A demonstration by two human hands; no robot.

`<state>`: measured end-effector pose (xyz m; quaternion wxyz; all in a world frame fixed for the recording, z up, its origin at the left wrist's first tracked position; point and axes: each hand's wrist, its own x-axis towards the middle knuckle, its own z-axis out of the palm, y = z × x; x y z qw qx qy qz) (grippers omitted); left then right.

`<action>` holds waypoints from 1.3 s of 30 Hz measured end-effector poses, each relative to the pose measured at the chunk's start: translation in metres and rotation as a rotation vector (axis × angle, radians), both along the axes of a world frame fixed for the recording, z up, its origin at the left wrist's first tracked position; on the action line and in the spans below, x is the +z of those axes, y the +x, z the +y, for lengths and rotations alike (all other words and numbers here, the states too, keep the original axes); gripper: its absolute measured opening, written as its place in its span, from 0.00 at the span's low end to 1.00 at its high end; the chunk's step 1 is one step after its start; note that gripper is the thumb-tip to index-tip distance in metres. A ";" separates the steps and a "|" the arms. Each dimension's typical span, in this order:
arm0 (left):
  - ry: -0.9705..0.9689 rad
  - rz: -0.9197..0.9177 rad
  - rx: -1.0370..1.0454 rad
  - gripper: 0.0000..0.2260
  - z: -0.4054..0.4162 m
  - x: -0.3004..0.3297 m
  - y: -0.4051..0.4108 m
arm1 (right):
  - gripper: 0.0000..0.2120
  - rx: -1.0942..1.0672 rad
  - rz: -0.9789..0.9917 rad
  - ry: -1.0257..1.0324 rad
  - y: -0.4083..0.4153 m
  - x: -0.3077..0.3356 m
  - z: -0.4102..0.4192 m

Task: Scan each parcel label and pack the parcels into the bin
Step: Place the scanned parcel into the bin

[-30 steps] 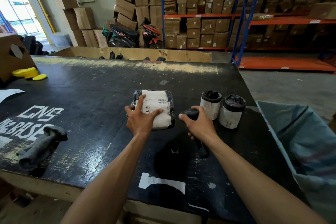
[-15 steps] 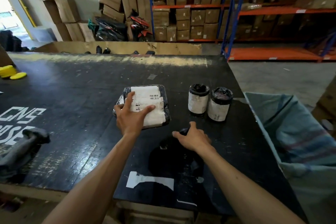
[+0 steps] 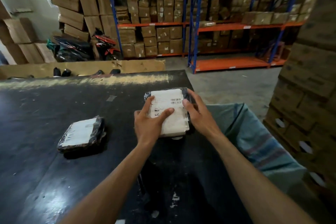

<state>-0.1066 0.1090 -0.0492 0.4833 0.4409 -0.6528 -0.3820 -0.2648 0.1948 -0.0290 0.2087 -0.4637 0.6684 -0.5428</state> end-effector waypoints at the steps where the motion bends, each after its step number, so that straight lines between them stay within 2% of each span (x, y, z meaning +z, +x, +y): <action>1: 0.006 0.014 -0.026 0.37 0.005 0.001 -0.019 | 0.32 -0.023 -0.004 -0.003 -0.018 -0.001 0.005; 4: 0.066 0.101 -0.122 0.34 0.022 0.001 -0.082 | 0.34 -0.044 -0.050 0.000 -0.070 -0.007 0.022; 7: 0.155 0.159 -0.185 0.25 0.040 -0.007 -0.144 | 0.34 -0.101 -0.054 -0.021 -0.119 -0.013 0.040; 9: 0.190 0.134 -0.215 0.20 0.047 -0.018 -0.180 | 0.33 -0.167 -0.076 -0.025 -0.154 -0.025 0.049; 12: 0.207 0.071 -0.326 0.22 0.055 -0.042 -0.217 | 0.33 -0.245 -0.182 0.013 -0.209 -0.055 0.058; 15: 0.156 -0.217 -0.381 0.26 0.056 -0.082 -0.242 | 0.33 -0.297 -0.235 0.092 -0.250 -0.099 0.062; 18: 0.005 -0.779 -0.308 0.30 0.049 -0.125 -0.256 | 0.33 -0.301 -0.289 0.199 -0.275 -0.148 0.059; 19: -0.014 -0.901 -0.315 0.30 0.046 -0.136 -0.258 | 0.34 -0.293 -0.316 0.237 -0.282 -0.163 0.057; 22: -0.094 -1.092 -0.341 0.30 0.037 -0.161 -0.257 | 0.37 -0.250 -0.380 0.364 -0.297 -0.208 0.047; 27: -0.157 -1.140 -0.290 0.29 0.033 -0.171 -0.258 | 0.45 -0.187 -0.446 0.468 -0.315 -0.265 0.017; 34: -0.140 -1.140 -0.285 0.28 0.034 -0.171 -0.259 | 0.46 -0.165 -0.526 0.452 -0.324 -0.315 -0.043; 39: -0.151 -1.148 -0.274 0.29 0.034 -0.175 -0.259 | 0.44 -0.067 -0.448 0.488 -0.320 -0.337 -0.082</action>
